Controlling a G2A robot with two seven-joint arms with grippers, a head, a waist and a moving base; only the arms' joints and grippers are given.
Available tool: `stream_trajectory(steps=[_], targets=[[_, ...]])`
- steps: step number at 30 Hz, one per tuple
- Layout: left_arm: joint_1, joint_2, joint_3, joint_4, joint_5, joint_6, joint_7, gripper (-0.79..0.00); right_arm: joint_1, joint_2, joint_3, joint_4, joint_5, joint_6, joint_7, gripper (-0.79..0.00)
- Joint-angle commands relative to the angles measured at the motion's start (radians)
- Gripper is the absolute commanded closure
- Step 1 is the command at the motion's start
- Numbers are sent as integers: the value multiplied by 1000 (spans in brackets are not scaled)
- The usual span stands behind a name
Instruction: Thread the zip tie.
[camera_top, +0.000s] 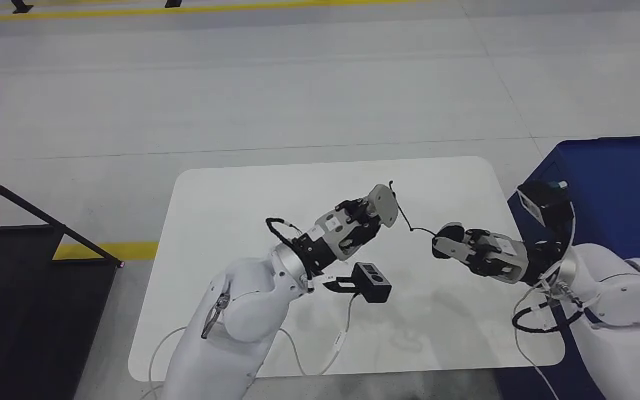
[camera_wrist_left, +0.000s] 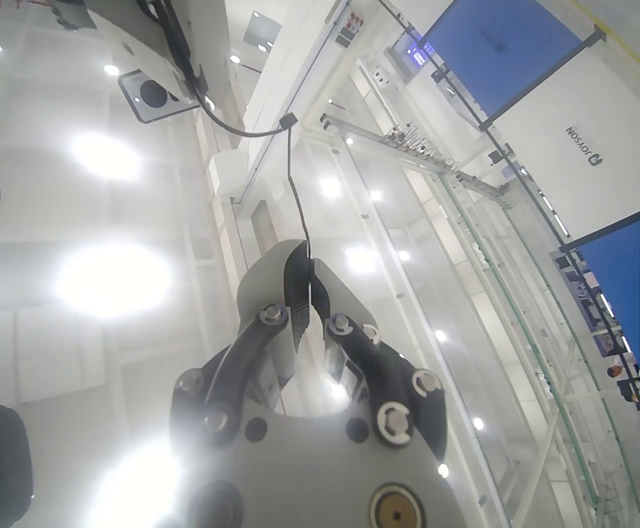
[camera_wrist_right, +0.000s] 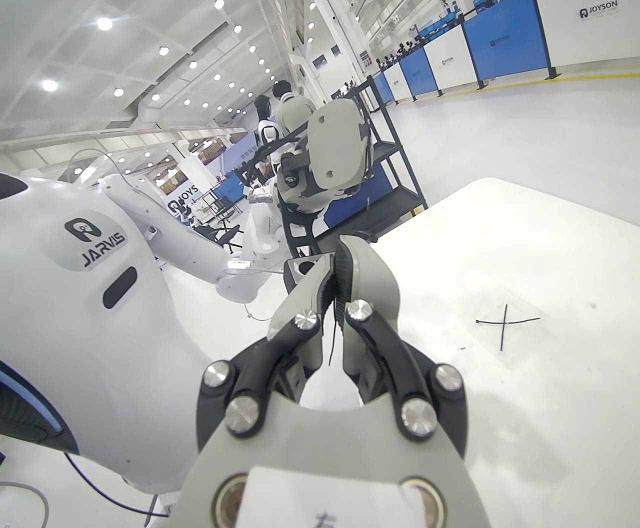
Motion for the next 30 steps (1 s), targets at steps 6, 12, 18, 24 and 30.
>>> stream_trajectory(steps=[6,12,18,24,30], targets=[[-3,-2,-5,5,-43,-40,23,0,11,3,-4,6,-44,-19,6,0],[-2,-4,-7,8,-127,-77,64,0,17,4,-3,10,-103,-48,-14,0],[-11,-4,-14,13,-151,-98,92,0,15,6,1,6,-163,-78,-43,0],[-23,-5,-16,21,-146,-132,102,0,13,10,-1,0,-184,-87,-42,0],[-23,-5,-16,21,-146,-132,102,0,13,10,-1,0,-184,-87,-42,0]])
